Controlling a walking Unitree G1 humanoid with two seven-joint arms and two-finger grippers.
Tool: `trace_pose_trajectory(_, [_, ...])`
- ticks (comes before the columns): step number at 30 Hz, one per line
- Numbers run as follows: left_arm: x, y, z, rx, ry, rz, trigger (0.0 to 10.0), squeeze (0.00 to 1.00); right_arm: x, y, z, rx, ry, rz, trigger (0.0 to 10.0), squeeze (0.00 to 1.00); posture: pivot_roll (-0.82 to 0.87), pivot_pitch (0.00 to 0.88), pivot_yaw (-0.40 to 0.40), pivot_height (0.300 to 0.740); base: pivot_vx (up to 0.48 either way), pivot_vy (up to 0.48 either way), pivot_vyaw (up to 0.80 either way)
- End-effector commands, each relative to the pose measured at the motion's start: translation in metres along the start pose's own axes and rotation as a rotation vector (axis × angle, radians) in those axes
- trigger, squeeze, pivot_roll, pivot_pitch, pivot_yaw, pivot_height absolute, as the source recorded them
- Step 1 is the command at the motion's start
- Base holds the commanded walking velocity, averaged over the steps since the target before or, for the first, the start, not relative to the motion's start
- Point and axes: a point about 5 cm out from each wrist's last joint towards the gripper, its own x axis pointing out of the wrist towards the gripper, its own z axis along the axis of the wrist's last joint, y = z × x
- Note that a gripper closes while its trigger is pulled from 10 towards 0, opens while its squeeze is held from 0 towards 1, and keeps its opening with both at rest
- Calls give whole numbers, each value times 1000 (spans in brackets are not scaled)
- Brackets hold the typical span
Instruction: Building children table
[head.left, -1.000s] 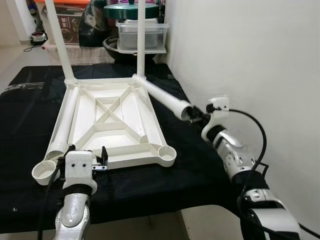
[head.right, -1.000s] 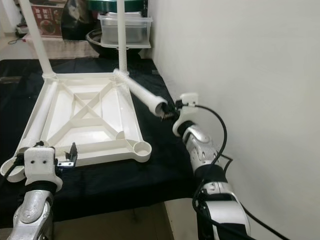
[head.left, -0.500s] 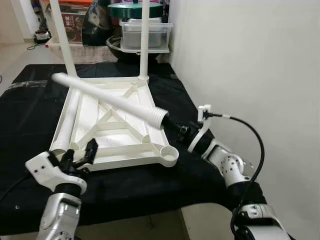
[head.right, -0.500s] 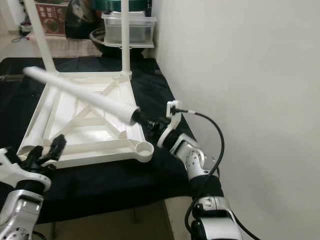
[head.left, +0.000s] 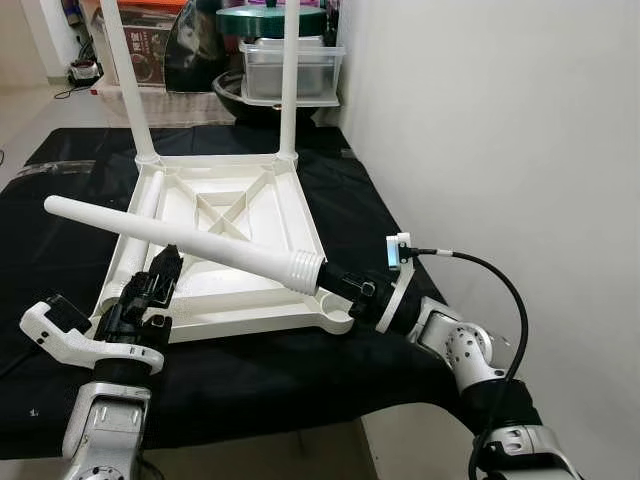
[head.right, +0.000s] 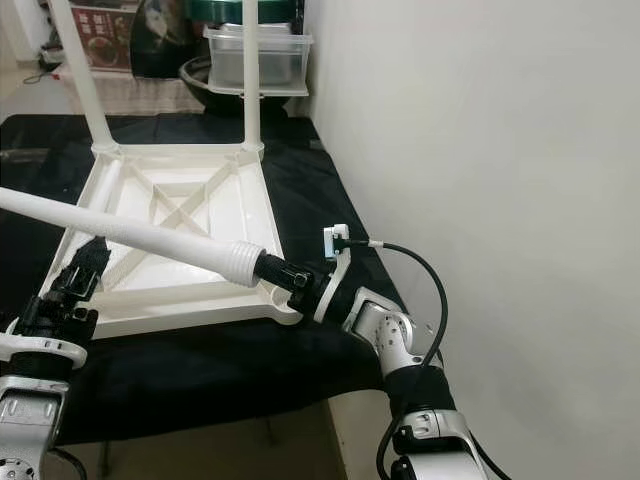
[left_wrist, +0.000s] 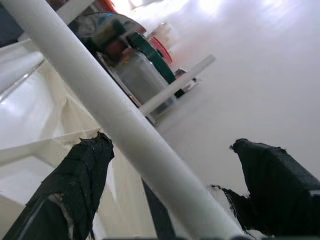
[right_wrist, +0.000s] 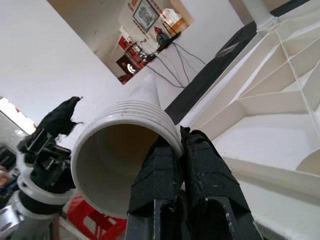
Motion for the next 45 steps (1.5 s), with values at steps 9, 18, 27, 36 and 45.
trace_pose_trajectory(9, [-2,14,-2,-140,-50,100,10000,0,-8,20,-4,40,32,187,0,0,33,0,-96,740,0,0,0])
trace_pose_trajectory(18, [1,13,4,-144,-69,91,10000,0,-19,26,-20,21,150,248,0,0,38,0,-96,740,0,0,0])
trace_pose_trajectory(27, [2,20,18,-133,-135,107,10000,0,-36,16,-23,16,209,219,0,0,45,0,-103,740,0,0,0])
trace_pose_trajectory(36, [-1,34,30,-109,-197,169,0,0,-41,10,-17,-22,219,203,0,0,51,0,-96,740,0,0,0])
trace_pose_trajectory(45, [-2,33,30,-86,-222,160,0,0,-36,3,-16,-61,225,163,0,0,55,0,-99,740,0,0,0])
